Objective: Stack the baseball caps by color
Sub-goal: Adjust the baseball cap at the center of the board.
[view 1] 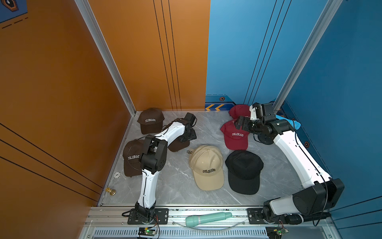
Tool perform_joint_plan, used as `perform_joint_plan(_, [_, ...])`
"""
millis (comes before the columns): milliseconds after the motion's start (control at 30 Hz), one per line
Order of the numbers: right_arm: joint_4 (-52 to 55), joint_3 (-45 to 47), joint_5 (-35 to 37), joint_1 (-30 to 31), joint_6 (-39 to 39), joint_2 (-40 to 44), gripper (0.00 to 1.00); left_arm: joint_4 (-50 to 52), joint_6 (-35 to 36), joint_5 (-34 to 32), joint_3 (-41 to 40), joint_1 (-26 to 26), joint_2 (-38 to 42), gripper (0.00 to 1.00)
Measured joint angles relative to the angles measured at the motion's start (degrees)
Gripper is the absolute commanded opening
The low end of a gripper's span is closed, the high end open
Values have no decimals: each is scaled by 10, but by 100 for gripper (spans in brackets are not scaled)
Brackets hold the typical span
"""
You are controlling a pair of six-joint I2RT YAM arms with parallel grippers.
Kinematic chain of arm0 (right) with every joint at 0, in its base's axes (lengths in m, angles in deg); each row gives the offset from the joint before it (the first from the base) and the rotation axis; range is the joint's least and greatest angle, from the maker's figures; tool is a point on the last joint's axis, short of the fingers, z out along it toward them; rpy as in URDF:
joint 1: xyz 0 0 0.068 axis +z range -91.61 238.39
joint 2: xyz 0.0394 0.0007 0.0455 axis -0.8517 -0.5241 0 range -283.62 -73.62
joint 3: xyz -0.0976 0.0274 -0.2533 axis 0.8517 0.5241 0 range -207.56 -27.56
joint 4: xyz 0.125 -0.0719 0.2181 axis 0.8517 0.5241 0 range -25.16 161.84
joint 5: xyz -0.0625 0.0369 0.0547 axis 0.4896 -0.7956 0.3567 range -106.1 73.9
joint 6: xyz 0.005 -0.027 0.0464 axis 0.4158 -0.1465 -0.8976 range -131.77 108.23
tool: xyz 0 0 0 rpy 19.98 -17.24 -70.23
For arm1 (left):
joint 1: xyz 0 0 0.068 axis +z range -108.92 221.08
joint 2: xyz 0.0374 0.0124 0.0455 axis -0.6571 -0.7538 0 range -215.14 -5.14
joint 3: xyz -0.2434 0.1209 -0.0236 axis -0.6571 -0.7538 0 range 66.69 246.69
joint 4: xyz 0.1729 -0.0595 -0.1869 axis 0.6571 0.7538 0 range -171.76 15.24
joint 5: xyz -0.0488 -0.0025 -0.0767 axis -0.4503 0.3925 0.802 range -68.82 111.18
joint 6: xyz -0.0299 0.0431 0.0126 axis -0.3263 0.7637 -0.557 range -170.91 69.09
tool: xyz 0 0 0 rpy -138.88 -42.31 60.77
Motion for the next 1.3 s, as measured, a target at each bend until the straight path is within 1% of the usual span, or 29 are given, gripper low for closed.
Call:
perform_joint_plan(433, [-4,32,0,0,-2,31,100,1,10,-13,-59,4,49,71])
perform_joint_plan(733, [-4,33,-10,0,-1,35,100,12,10,-28,-118,8,110,71])
perform_joint_plan(833, [-4,33,-21,-2,1,33,100,15,10,-31,-126,5,128,71])
perform_joint_plan(1100, [-23,29,-45,-4,2,4,100,30,-6,-50,-127,-21,229,74])
perform_joint_plan(1167, [-41,34,-45,-3,0,2,100,45,-8,-59,-122,-25,255,78])
perform_joint_plan(1200, [-49,37,-46,-3,-1,2,100,51,-7,-63,-118,-26,265,81])
perform_joint_plan(1267, [-65,37,-47,-3,-3,-5,100,66,-7,-76,-113,-26,287,95])
perform_joint_plan(1300, [-71,36,-47,-2,-4,-10,100,72,-6,-84,-113,-26,297,100])
